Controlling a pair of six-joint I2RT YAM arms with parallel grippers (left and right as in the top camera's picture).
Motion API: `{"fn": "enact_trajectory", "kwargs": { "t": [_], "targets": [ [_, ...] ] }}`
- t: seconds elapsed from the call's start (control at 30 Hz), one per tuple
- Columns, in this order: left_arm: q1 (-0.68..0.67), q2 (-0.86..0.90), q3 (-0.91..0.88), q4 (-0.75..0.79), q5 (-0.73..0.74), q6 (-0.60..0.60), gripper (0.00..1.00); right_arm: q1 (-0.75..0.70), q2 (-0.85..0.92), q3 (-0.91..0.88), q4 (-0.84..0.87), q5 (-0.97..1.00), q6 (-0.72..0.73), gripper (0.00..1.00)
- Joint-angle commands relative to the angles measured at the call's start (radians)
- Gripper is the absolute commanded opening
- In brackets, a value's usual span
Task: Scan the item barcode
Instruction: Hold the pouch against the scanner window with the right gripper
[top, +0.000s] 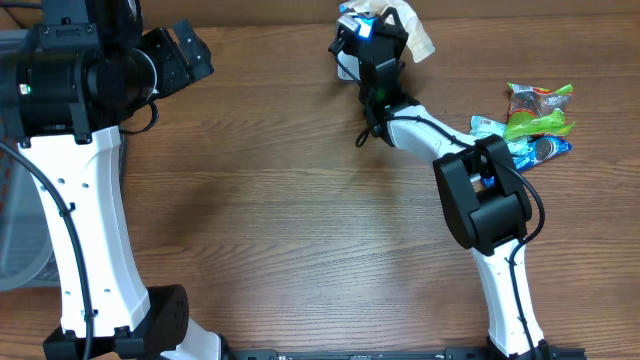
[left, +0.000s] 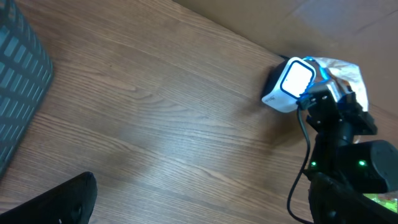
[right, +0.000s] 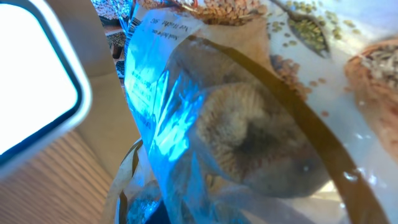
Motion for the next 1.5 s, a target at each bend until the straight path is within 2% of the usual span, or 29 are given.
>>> {"fn": "enact_trajectory", "kwargs": {
  "t": [0.0,0.2,0.5,0.87,1.07,1.13,1.23,1.47],
  "targets": [
    [0.000,0.001,0.000,0.002,-0.006,-0.010,1.00,0.001,0.042,0.005,0.033,-0.030,0.043,0.04],
    [0.000,0.001,0.000,0.002,-0.006,-0.010,1.00,-0.003,0.064,0.005,0.069,-0.027,0.035,0.04],
    [0.000,0.001,0.000,0.002,-0.006,-0.010,1.00,-0.004,0.064,0.005,0.111,-0.005,-0.051,0.04],
    [0.000,0.001,0.000,0.002,-0.006,-0.010,1.00,-0.002,0.064,0.005,0.156,0.008,-0.051,0.04],
    [0.000,0.001,0.000,0.002,-0.006,-0.010,1.00,0.029,0.032,0.005,0.179,0.112,-0.033,0.04],
    [0.000,0.001,0.000,0.002,-0.006,-0.010,1.00,0.041,-0.010,0.005,0.115,0.116,0.011,0.04],
    [0.000,0.001,0.000,0.002,-0.006,-0.010,1.00,0.058,-0.094,0.005,-0.075,0.112,0.114,0.04],
    [0.000,0.001,0.000,0.002,-0.006,-0.010,1.00,0.096,-0.451,0.005,-0.657,-0.077,0.496,0.04]
  ]
}}
